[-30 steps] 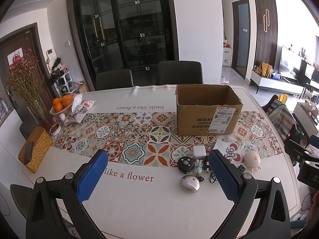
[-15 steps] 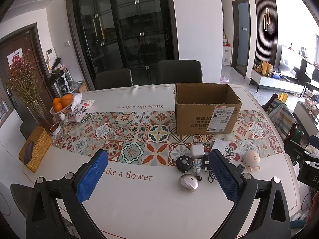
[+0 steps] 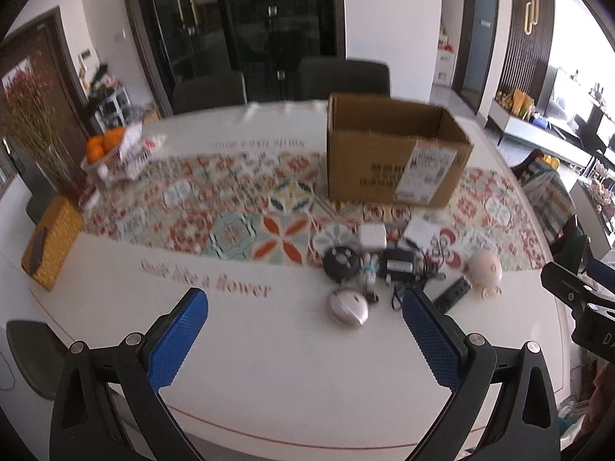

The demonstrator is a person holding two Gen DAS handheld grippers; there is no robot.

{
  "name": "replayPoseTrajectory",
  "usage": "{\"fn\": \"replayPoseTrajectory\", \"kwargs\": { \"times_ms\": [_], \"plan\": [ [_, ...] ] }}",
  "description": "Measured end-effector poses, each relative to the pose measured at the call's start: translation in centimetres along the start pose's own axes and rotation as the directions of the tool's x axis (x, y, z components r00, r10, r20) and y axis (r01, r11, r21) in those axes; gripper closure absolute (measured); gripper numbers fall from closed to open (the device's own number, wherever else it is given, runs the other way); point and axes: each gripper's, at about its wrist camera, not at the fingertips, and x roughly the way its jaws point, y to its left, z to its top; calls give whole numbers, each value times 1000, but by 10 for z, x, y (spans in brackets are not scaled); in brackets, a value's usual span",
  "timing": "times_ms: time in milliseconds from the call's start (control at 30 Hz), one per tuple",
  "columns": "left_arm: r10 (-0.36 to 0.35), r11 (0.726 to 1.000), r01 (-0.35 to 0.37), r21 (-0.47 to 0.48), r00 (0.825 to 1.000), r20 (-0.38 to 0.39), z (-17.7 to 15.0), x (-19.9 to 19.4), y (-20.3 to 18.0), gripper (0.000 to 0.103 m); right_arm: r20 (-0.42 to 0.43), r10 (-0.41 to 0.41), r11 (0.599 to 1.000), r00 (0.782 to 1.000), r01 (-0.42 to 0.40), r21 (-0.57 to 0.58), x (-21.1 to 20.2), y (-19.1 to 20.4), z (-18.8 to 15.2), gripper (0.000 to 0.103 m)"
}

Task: Organize rigid objects
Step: 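Lower the left tool onto the silver egg-shaped mouse and close it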

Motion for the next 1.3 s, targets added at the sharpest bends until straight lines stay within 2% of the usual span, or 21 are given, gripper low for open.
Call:
{"fn": "replayPoseTrajectory", "kwargs": {
  "times_ms": [200,367,533,667,833,1033,1300],
  "plan": [
    [-14,1000,13,-12,996,-90,-12,28,-15,0,-109,27,999,994,-30,-22,37,-14,-8,2],
    [-62,998,66,23,986,-157,-16,49,-23,0,-171,47,999,984,-50,-15,59,-18,-14,2],
    [-138,985,158,73,964,-228,-16,80,-27,0,-223,33,999,974,-31,11,81,-15,-17,2],
    [-146,973,189,135,950,-276,-16,105,-29,1,-268,13,999,963,1,52,98,-11,-22,2],
    [-200,954,266,140,909,-366,-19,137,-27,1,-328,-10,995,945,42,90,118,-2,-34,2],
    [-209,949,287,131,882,-422,-21,166,-30,4,-386,8,993,922,38,111,140,0,-44,2],
    [-183,956,269,114,858,-481,-21,200,-42,5,-435,15,996,900,22,81,168,2,-42,2]
  ]
}}
